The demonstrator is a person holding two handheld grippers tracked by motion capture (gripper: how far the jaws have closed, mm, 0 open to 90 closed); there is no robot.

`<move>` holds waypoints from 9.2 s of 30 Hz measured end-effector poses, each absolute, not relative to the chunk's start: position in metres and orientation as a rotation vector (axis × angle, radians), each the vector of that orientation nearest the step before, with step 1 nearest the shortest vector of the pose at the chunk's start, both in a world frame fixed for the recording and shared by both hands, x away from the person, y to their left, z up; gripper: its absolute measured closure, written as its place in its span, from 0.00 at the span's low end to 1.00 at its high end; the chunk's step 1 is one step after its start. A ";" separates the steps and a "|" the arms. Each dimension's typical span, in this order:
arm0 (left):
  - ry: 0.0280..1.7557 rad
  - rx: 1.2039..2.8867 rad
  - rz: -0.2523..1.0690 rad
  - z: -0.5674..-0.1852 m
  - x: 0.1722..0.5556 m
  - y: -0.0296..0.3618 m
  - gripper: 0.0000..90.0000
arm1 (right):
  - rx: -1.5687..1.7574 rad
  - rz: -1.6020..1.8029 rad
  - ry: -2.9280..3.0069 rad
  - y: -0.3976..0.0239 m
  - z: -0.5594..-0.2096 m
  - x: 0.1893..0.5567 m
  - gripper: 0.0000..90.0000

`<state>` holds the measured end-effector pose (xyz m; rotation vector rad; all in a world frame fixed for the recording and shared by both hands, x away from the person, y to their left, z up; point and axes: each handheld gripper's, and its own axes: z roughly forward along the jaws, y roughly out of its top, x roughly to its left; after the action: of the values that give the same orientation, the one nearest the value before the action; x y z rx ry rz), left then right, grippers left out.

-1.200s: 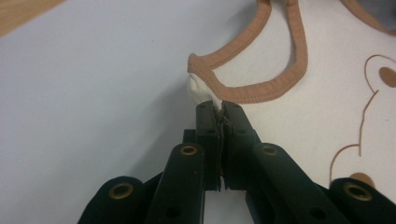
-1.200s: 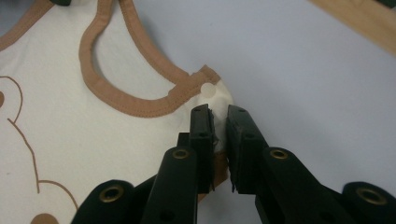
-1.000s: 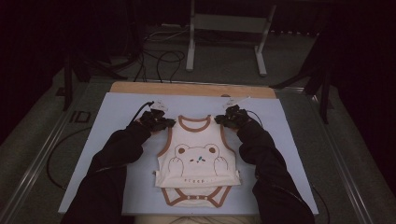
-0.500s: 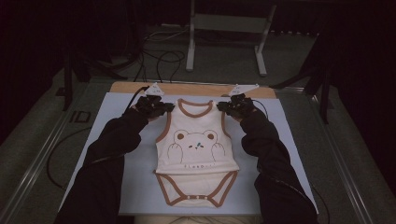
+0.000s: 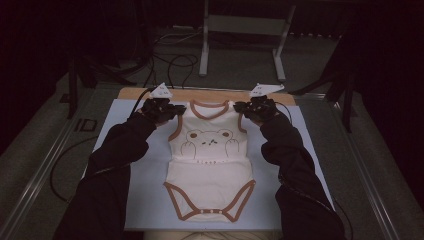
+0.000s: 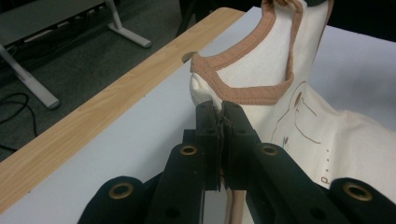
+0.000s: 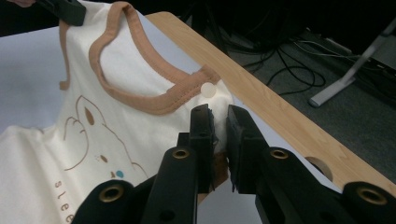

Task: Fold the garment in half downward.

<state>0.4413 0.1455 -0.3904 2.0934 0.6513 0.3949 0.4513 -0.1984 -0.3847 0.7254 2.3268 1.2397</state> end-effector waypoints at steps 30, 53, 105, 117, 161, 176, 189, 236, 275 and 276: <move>0.538 2.076 0.312 -0.401 0.378 0.148 0.98 | 0.592 1.299 2.338 -0.201 -0.391 0.377 0.90; 0.457 2.094 0.262 -0.419 0.319 0.146 0.98 | 0.528 1.349 2.402 -0.204 -0.412 0.317 0.90; 0.337 2.216 0.031 -0.501 0.237 0.139 0.97 | 0.574 1.366 2.649 -0.210 -0.490 0.235 0.90; 0.311 2.233 -0.029 -0.510 0.235 0.140 0.95 | 0.578 1.391 2.683 -0.212 -0.498 0.232 0.87; 0.355 2.087 0.013 -0.486 0.233 0.141 0.43 | 0.550 1.467 2.695 -0.215 -0.490 0.230 0.50; 0.451 2.087 0.191 -0.470 0.266 0.148 0.01 | 0.656 1.467 2.509 -0.228 -0.476 0.263 0.15; 0.548 2.069 0.221 -0.479 0.322 0.162 0.06 | 0.722 1.386 2.486 -0.234 -0.478 0.322 0.15; 0.797 2.232 0.010 -0.520 0.355 0.181 0.99 | 0.892 1.105 2.646 -0.235 -0.520 0.366 0.91; 0.817 2.211 0.175 -0.497 0.407 0.174 1.00 | 0.970 1.127 2.555 -0.239 -0.502 0.397 0.95; 0.823 2.206 0.178 -0.498 0.409 0.174 1.00 | 0.974 1.121 2.554 -0.239 -0.502 0.399 0.95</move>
<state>0.4086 0.1738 -0.4979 2.2057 0.8233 0.1784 0.3989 -0.2386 -0.5021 0.9742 2.5545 1.1205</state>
